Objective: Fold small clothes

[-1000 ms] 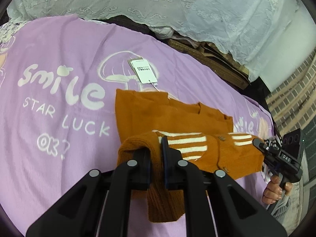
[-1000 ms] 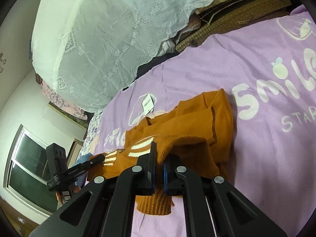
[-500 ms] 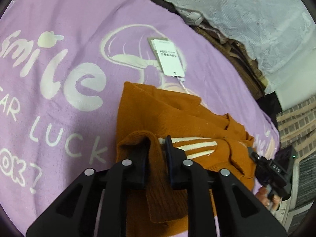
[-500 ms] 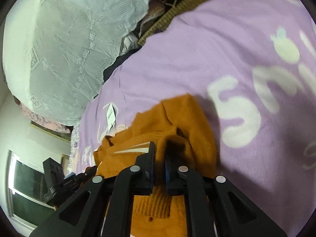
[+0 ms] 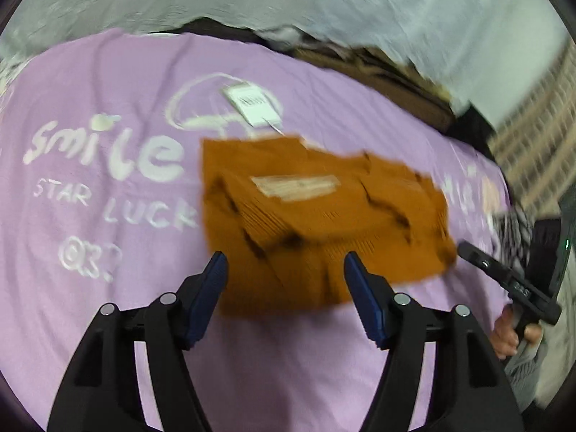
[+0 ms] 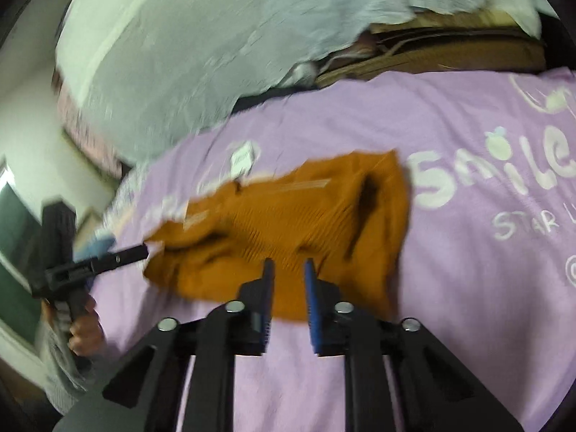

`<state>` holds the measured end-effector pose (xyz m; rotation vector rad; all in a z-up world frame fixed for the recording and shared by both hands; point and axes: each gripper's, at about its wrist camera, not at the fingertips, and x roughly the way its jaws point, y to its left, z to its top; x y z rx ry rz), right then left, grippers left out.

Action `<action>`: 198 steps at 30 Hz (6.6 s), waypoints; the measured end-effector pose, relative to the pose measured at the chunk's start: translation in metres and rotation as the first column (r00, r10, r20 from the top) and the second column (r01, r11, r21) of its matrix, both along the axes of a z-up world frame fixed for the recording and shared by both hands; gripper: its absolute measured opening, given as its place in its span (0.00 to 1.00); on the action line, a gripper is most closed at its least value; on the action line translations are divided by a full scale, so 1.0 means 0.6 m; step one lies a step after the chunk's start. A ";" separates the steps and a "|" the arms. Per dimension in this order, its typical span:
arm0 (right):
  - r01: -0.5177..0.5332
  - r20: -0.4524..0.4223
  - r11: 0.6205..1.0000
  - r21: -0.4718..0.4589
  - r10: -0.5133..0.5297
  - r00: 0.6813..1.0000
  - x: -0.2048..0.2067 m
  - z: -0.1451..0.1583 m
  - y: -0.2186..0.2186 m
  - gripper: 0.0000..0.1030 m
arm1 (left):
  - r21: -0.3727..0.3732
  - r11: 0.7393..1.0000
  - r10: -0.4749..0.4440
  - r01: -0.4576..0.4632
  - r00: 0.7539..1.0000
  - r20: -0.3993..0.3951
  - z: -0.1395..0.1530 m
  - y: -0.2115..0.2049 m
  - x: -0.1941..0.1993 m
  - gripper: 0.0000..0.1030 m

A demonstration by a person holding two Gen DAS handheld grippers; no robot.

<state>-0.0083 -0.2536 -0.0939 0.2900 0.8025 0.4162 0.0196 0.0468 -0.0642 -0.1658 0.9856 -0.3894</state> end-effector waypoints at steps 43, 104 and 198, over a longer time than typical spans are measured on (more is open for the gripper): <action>0.338 -0.138 0.928 0.156 -0.318 0.938 0.197 -0.072 -0.068 0.00 | 0.197 0.940 0.275 -0.280 0.960 0.053 -0.061 -0.029 0.146 0.66; 0.413 -0.049 0.899 0.146 -0.410 0.911 0.033 -0.049 -0.100 0.66 | 0.323 0.892 0.306 -0.317 0.948 0.086 -0.043 -0.179 0.103 0.96; 0.052 -0.016 0.999 0.002 -0.052 0.998 0.149 0.015 0.387 0.20 | 0.263 0.860 0.464 -0.437 0.885 -0.045 -0.093 0.148 0.182 0.68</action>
